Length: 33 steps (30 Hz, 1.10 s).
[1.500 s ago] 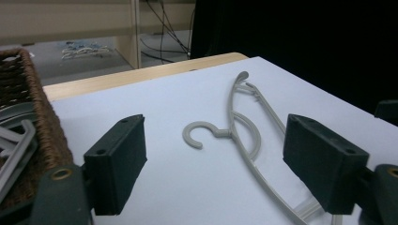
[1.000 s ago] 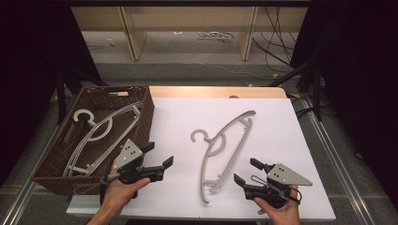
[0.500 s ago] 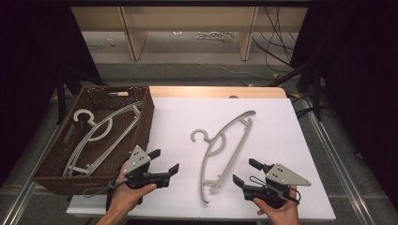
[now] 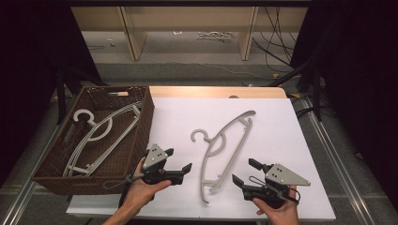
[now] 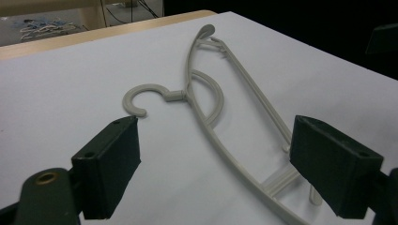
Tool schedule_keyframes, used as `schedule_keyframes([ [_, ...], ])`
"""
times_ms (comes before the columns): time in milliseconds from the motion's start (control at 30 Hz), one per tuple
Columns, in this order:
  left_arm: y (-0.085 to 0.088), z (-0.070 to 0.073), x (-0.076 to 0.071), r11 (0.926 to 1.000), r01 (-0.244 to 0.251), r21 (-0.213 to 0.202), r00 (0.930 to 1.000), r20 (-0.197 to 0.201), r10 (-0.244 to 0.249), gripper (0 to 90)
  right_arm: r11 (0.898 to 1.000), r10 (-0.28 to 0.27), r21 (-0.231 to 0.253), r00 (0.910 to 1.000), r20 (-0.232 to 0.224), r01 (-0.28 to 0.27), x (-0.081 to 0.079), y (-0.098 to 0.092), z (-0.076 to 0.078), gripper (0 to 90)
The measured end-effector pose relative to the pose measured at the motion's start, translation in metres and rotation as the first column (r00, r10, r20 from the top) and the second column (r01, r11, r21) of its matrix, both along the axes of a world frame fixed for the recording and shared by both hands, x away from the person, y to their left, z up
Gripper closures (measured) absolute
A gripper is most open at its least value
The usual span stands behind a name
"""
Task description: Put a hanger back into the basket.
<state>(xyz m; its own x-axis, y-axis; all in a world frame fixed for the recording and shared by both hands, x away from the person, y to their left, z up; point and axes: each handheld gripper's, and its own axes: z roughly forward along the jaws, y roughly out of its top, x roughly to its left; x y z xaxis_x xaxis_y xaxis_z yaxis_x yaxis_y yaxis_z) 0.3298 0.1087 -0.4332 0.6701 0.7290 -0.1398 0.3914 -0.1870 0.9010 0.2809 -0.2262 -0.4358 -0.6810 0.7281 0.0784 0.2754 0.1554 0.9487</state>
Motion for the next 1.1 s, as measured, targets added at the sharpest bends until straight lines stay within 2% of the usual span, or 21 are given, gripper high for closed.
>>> schedule_keyframes([
  [133, -0.013, -0.004, 0.015, 1.0000, 0.002, 0.006, 0.9999, -0.014, -0.001, 16.9, 1.000, 0.004, -0.001, 1.0000, 0.000, -0.004, 0.000, 0.000, 0.000, 21.5],
  [267, -0.026, -0.009, 0.031, 0.9999, -0.008, 0.011, 0.9984, -0.057, 0.009, 17.2, 1.000, 0.006, 0.004, 1.0000, 0.001, -0.006, 0.000, 0.000, 0.000, 21.5],
  [300, -0.031, -0.011, 0.038, 0.9998, -0.008, 0.021, 0.9965, -0.082, 0.010, 17.3, 1.000, 0.007, 0.005, 1.0000, 0.002, -0.007, 0.000, 0.000, 0.000, 21.5],
  [400, -0.040, -0.015, 0.050, 0.9994, -0.011, 0.032, 0.9919, -0.126, 0.015, 17.6, 1.000, 0.011, 0.009, 0.9999, 0.000, -0.011, 0.000, 0.000, 0.000, 21.5],
  [500, -0.049, -0.019, 0.062, 0.9971, -0.003, 0.076, 0.9880, -0.154, 0.015, 17.9, 1.000, 0.009, 0.003, 0.9999, -0.005, -0.009, 0.000, 0.000, 0.000, 21.5],
  [567, -0.054, -0.022, 0.070, 0.9953, -0.009, 0.097, 0.9872, -0.158, 0.024, 18.9, 1.000, 0.011, 0.002, 0.9999, -0.002, -0.011, 0.000, 0.000, 0.000, 21.5],
  [600, -0.055, -0.022, 0.074, 0.9923, -0.009, 0.124, 0.9875, -0.155, 0.029, 18.9, 1.000, 0.011, 0.003, 0.9999, -0.001, -0.011, 0.000, -0.001, 0.000, 21.5],
  [633, -0.057, -0.023, 0.078, 0.9921, -0.018, 0.124, 0.9849, -0.169, 0.039, 18.9, 1.000, 0.010, 0.005, 0.9999, -0.002, -0.010, 0.000, 0.000, 0.000, 21.5],
  [767, -0.062, -0.022, 0.094, 0.9814, 0.002, 0.192, 0.9782, -0.204, 0.038, 20.2, 1.000, 0.012, 0.003, 0.9999, -0.002, -0.012, 0.000, 0.000, 0.000, 21.5],
  [833, -0.068, -0.024, 0.100, 0.9784, -0.011, 0.207, 0.9808, -0.188, 0.050, 21.5, 1.000, 0.015, 0.005, 0.9999, -0.005, -0.015, 0.000, 0.000, 0.000, 21.5],
  [867, -0.070, -0.023, 0.102, 0.9746, 0.007, 0.224, 0.9774, -0.208, 0.040, 22.1, 1.000, 0.016, 0.008, 0.9998, -0.007, -0.016, 0.000, 0.000, 0.000, 21.5],
  [967, -0.080, -0.028, 0.108, 0.9641, -0.012, 0.265, 0.9768, -0.203, 0.068, 24.2, 1.000, 0.014, 0.004, 0.9999, -0.006, -0.014, 0.000, 0.000, 0.000, 21.5],
  [1100, -0.088, -0.031, 0.118, 0.9644, -0.009, 0.264, 0.9711, -0.228, 0.071, 28.9, 1.000, 0.009, 0.013, 1.0000, -0.001, -0.009, 0.000, 0.000, -0.001, 21.5],
])
